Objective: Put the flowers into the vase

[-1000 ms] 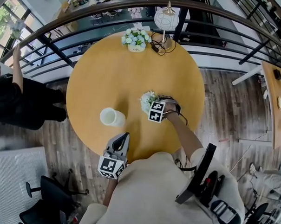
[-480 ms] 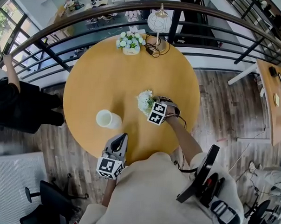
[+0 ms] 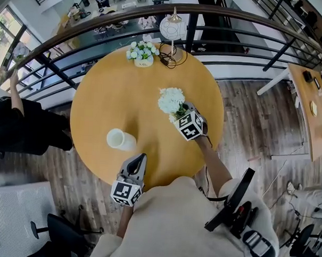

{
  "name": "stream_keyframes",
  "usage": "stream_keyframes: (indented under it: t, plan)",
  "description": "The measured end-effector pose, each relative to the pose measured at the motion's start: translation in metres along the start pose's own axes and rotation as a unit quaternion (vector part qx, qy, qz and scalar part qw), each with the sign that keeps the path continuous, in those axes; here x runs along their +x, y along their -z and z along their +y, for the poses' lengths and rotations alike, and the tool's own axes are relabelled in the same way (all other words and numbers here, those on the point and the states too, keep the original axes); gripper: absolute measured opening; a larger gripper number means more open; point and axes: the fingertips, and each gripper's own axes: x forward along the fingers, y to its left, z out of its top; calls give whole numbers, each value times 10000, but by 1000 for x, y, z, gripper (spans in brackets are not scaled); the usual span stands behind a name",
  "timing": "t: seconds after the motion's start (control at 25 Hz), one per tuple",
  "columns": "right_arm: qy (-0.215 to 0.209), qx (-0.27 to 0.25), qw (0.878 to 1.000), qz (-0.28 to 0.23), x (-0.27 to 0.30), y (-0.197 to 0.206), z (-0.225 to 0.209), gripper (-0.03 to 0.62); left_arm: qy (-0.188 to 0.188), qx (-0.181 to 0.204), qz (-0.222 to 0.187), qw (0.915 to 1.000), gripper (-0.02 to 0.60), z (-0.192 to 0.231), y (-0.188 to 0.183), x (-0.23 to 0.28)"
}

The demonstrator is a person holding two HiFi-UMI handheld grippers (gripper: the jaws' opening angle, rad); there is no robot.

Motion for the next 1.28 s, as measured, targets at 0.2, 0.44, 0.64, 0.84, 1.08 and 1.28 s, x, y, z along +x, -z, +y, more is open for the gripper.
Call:
stream_keyframes:
  t: [0.2,0.44,0.64,0.84,1.08,1.28]
  plan:
    - [18,862,9929,-824,-21,-19,-17,97,18,69,-23,10000,6,-4,-3,5]
    - [-308,1400,9735,-1785,-43,-29,-19,97,-3,118,-10,9999,6,-13,-4,13]
    - [-451,1427,9706,-1884,-48,-29,-15,97,-105,132,-12,9999,6,-21,-7,17]
    - [-556,1209,9685,-2106,-59,-46,-11,97,-290,102,-39,9995,6,-26,-7,17]
    - [-701,1005,9585,-2576,-84,-93,0,97,-391,128,-137,9991,6,-25,-11,12]
    - [-646,821,9530,-2843,-99,-131,13,97,-285,150,-257,9992,6,-12,-11,-2]
